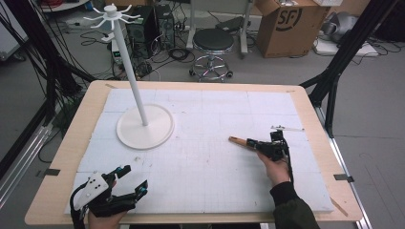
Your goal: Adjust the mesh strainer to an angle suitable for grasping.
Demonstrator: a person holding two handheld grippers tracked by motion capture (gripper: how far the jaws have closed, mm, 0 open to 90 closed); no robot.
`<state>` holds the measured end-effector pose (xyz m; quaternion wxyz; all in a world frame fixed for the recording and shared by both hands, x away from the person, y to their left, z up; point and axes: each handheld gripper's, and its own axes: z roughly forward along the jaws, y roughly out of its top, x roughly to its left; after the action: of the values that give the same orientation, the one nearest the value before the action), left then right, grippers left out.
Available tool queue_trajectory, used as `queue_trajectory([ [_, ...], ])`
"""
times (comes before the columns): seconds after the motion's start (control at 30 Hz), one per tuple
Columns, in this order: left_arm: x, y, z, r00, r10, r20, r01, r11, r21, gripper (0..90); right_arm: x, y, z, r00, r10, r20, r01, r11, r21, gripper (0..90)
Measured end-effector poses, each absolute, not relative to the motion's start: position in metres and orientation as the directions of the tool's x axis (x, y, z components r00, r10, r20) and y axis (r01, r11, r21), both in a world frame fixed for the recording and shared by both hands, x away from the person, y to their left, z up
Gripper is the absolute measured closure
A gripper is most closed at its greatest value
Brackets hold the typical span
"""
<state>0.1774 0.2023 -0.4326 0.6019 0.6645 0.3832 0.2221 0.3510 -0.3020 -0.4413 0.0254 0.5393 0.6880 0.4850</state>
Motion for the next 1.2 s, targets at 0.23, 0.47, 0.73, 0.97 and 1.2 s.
queue_trajectory([
  [0.23, 0.177, 0.204, -0.433, 0.603, 0.78, -0.167, 0.243, 0.021, 0.97, 19.6, 0.357, -0.329, -0.438, -0.309, 0.805, 0.506, 0.735, -0.135, 0.664, 90.0],
  [0.47, 0.176, 0.203, -0.434, 0.602, 0.781, -0.166, 0.247, 0.015, 0.969, 19.7, 0.364, -0.356, -0.44, -0.245, 0.855, 0.458, 0.773, -0.113, 0.624, 90.0],
  [0.73, 0.176, 0.204, -0.434, 0.599, 0.783, -0.167, 0.249, 0.016, 0.968, 20.0, 0.371, -0.392, -0.443, -0.167, 0.886, 0.432, 0.784, -0.146, 0.604, 90.0],
  [0.97, 0.176, 0.204, -0.434, 0.601, 0.783, -0.163, 0.249, 0.011, 0.968, 20.1, 0.364, -0.399, -0.455, -0.181, 0.875, 0.448, 0.8, -0.134, 0.584, 90.0],
  [1.2, 0.176, 0.202, -0.434, 0.601, 0.782, -0.162, 0.25, 0.008, 0.968, 20.3, 0.345, -0.379, -0.458, -0.249, 0.846, 0.471, 0.799, -0.095, 0.594, 90.0],
])
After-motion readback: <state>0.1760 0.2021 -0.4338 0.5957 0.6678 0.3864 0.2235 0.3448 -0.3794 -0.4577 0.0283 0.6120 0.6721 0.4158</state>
